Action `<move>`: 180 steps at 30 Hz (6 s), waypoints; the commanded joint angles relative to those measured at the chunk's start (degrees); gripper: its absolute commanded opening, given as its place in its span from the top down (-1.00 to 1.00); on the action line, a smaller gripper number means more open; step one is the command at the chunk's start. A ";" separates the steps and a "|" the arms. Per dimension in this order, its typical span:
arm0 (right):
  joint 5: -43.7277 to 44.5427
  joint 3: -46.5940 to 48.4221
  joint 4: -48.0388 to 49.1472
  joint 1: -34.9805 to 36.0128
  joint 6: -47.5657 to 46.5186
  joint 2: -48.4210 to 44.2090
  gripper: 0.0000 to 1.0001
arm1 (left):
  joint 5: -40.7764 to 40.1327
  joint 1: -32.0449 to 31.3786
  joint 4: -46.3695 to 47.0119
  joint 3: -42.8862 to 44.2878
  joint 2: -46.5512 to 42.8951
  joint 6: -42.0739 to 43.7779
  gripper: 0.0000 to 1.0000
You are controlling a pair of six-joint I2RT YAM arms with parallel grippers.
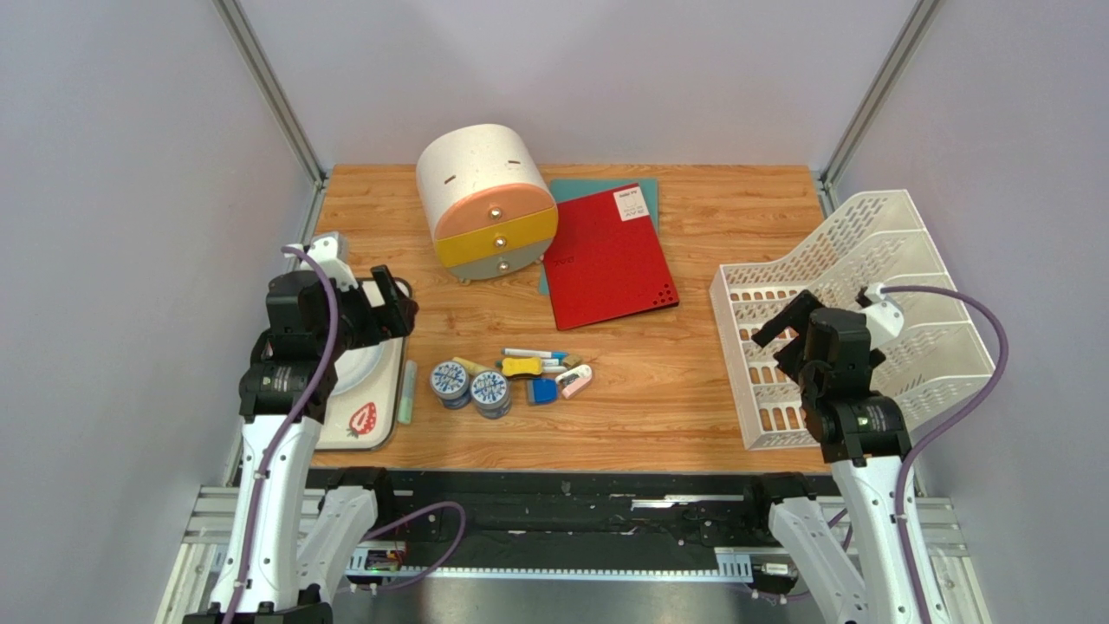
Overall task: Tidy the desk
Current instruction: Move the storage box to the corner of the board, then pick up the folder from the center of the board.
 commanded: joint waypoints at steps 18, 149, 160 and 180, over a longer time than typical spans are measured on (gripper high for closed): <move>8.84 -10.57 2.48 0.10 11.01 6.62 -0.99 | 6.33 1.00 2.40 -2.06 -0.72 -0.97 -0.98; -41.78 7.71 58.91 0.45 -3.75 68.51 -0.53 | 16.96 3.73 7.40 -4.34 -1.25 -1.58 -0.98; -41.96 4.28 60.49 1.07 -3.84 67.11 0.51 | 17.49 3.73 7.41 -4.43 -1.16 -1.50 -0.98; -37.92 -8.55 48.63 2.04 -7.36 38.84 0.92 | 25.83 3.73 11.09 -5.05 -0.20 -1.76 -0.99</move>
